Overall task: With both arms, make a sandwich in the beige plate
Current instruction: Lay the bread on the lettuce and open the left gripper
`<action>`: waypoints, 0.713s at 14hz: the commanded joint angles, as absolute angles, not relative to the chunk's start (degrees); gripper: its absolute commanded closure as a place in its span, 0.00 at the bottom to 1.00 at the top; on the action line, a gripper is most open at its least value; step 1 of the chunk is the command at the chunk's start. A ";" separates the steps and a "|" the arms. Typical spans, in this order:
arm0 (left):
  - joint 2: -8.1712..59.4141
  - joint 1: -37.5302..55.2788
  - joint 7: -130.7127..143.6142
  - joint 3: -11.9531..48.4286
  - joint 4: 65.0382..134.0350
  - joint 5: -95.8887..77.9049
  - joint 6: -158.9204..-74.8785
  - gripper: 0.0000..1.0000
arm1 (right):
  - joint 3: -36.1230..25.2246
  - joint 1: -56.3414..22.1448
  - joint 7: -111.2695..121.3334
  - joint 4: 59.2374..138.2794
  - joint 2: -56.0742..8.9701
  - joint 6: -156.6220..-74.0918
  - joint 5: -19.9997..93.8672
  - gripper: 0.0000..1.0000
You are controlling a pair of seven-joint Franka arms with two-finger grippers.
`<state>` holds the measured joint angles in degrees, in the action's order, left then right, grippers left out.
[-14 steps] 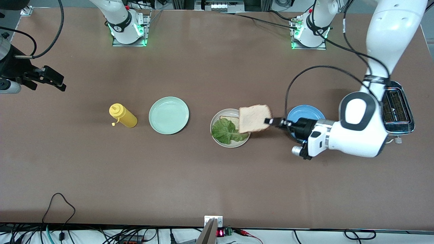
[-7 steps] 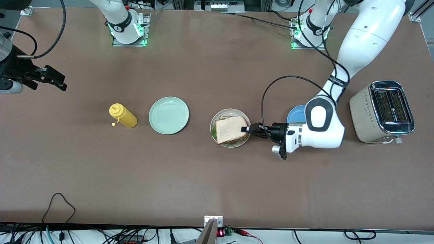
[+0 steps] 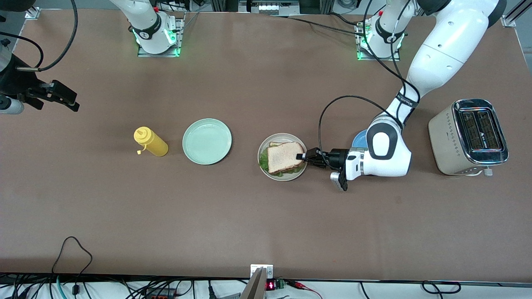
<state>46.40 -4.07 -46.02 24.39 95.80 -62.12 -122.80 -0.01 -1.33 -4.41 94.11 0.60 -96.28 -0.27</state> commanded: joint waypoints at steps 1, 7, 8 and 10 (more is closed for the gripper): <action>47.46 -4.40 -49.75 24.61 95.98 -64.07 -123.13 0.92 | 0.09 -1.06 -5.36 93.78 1.23 -95.80 -1.14 0.00; 47.02 -5.01 -49.57 24.35 95.54 -63.19 -122.34 0.00 | 0.53 0.79 -5.54 93.87 1.32 -96.06 -0.35 0.00; 46.85 -5.10 -49.66 24.17 95.45 -62.93 -122.34 0.00 | 0.53 0.79 -5.54 93.87 1.41 -96.06 -0.26 0.00; 45.62 -5.36 -49.48 23.99 94.93 -58.74 -122.26 0.00 | 0.53 0.70 -5.54 93.87 1.32 -96.07 -0.26 0.00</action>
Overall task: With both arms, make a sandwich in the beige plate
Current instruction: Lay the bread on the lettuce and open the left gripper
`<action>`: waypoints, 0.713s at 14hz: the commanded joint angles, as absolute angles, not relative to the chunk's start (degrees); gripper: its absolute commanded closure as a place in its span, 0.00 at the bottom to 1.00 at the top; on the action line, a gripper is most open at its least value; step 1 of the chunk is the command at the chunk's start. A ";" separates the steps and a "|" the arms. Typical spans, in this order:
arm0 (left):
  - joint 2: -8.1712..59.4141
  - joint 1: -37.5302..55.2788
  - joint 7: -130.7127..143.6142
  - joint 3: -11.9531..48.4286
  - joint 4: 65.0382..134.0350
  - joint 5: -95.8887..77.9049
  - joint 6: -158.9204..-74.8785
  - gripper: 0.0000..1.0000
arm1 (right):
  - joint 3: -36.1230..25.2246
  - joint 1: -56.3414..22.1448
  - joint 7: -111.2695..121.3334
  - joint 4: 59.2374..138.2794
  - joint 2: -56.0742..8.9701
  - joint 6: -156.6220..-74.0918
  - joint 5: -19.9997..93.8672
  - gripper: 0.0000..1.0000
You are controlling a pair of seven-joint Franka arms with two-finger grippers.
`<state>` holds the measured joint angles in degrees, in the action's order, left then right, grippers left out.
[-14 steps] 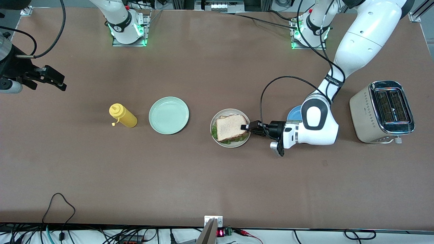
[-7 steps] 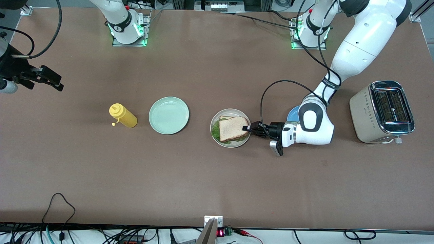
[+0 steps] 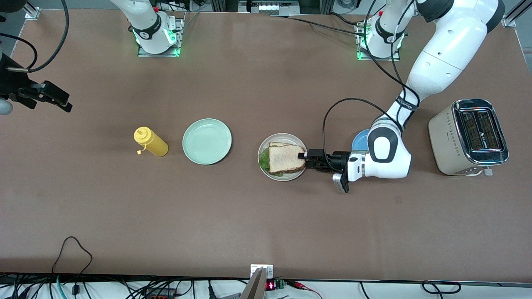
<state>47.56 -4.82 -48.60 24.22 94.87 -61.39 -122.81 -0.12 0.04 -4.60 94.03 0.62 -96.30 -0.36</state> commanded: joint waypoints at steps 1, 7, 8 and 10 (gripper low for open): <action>45.09 -5.97 -49.31 24.08 94.49 -56.27 -122.17 0.00 | 0.53 0.62 -5.28 93.87 1.41 -96.06 -0.26 0.00; 40.97 -6.42 -46.68 23.03 93.34 -48.53 -116.04 0.00 | 0.53 0.44 -4.75 93.78 1.41 -96.24 -0.26 0.00; 39.65 -6.42 -44.67 22.24 93.25 -46.08 -114.10 0.00 | 0.53 0.44 -4.57 93.78 1.41 -96.24 -0.26 0.00; 36.31 -6.50 -40.63 21.01 93.25 -40.89 -110.76 0.00 | 0.53 0.44 -4.57 93.78 1.58 -96.06 -0.26 0.00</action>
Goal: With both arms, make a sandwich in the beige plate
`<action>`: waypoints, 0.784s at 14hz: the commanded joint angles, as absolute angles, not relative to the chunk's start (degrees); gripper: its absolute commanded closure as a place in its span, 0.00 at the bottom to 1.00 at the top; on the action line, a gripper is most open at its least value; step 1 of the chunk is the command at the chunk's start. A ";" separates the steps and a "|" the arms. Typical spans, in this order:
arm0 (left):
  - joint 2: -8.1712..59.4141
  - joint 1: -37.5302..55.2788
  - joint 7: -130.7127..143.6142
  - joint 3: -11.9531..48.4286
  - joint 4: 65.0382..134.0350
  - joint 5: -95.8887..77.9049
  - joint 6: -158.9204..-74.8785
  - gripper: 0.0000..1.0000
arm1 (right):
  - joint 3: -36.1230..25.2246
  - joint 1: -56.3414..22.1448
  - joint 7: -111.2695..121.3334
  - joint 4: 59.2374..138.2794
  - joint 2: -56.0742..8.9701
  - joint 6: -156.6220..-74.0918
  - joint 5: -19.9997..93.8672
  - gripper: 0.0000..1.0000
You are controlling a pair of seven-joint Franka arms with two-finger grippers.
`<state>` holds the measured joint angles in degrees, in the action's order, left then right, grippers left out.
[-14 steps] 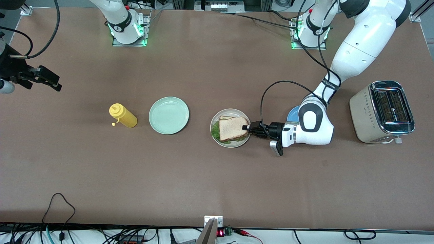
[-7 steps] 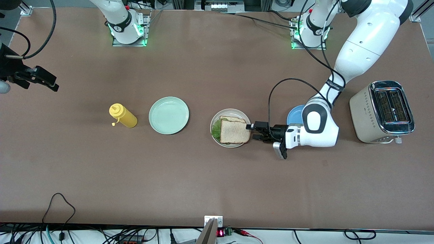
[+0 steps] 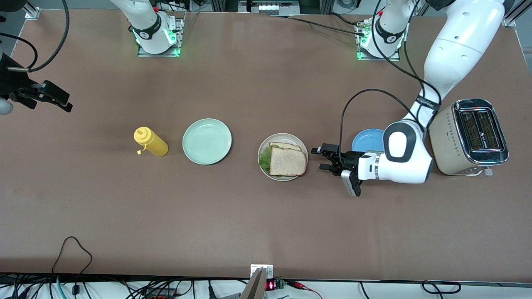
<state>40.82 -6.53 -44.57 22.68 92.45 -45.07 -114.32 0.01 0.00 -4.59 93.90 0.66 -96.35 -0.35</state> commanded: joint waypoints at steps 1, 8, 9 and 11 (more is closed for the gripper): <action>34.65 -6.50 -37.82 20.05 93.08 -38.69 -108.13 0.00 | 0.53 0.44 -4.57 93.78 1.67 -96.15 -0.26 0.00; 28.14 -7.38 -20.93 19.25 83.95 -10.50 -89.32 0.00 | 0.62 0.35 -2.30 92.64 1.76 -96.15 -0.26 0.00; 27.25 -7.30 -20.13 19.34 82.20 -7.15 -86.25 0.00 | 0.62 0.35 -1.94 92.64 1.67 -96.15 -0.26 0.00; 25.15 -7.12 -16.89 19.42 79.29 -2.14 -80.27 0.00 | 0.62 0.09 -2.02 92.38 1.76 -95.98 -0.18 0.00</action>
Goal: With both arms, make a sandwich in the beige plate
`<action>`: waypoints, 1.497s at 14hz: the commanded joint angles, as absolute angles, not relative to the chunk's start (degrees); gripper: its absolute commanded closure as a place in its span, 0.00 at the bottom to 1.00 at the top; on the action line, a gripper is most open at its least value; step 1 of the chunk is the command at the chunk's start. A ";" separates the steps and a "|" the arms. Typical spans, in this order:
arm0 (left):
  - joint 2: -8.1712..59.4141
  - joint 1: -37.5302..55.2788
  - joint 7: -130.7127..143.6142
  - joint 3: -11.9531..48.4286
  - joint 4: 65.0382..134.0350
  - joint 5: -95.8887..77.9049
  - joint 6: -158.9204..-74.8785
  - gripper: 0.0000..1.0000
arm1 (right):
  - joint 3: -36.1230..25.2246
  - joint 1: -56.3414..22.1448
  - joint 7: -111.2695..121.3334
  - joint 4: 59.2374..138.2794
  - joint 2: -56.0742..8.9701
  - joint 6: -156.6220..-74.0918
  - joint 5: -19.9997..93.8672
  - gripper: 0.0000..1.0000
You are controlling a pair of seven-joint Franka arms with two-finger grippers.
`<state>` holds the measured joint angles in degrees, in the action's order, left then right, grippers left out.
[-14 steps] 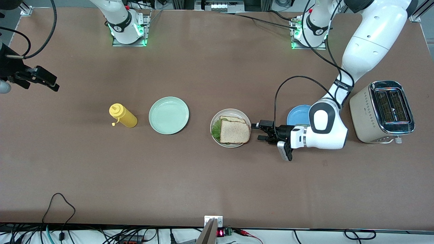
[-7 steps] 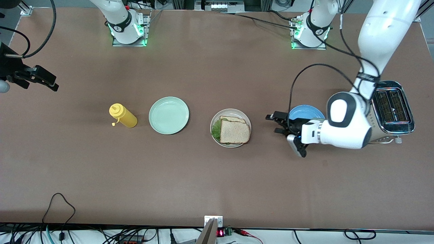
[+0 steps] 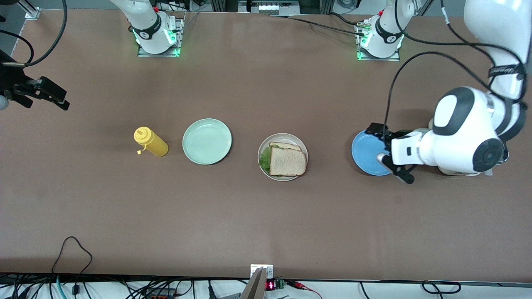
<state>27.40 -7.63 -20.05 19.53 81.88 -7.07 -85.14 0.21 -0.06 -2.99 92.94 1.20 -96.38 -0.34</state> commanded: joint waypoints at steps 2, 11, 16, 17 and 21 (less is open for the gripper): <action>23.04 -6.68 -14.86 20.39 76.83 6.03 -75.70 0.00 | 0.53 0.09 -2.02 91.93 1.76 -95.98 -0.18 0.00; 0.12 1.05 -0.62 6.25 93.11 0.03 -90.23 0.00 | 0.53 -0.09 -2.02 91.93 1.58 -96.15 -0.09 0.00; -3.60 5.27 -2.72 -1.76 97.91 -0.79 -95.37 0.00 | 0.53 0.09 -2.02 91.93 1.58 -96.15 -0.09 0.00; -3.78 5.27 -3.07 -1.41 97.82 0.17 -94.32 0.00 | 0.44 0.09 -1.93 91.93 1.58 -96.24 -0.09 0.00; -3.87 2.73 -3.25 1.67 97.47 1.58 -90.61 0.00 | 0.44 0.09 -2.02 91.85 1.49 -96.15 1.14 0.00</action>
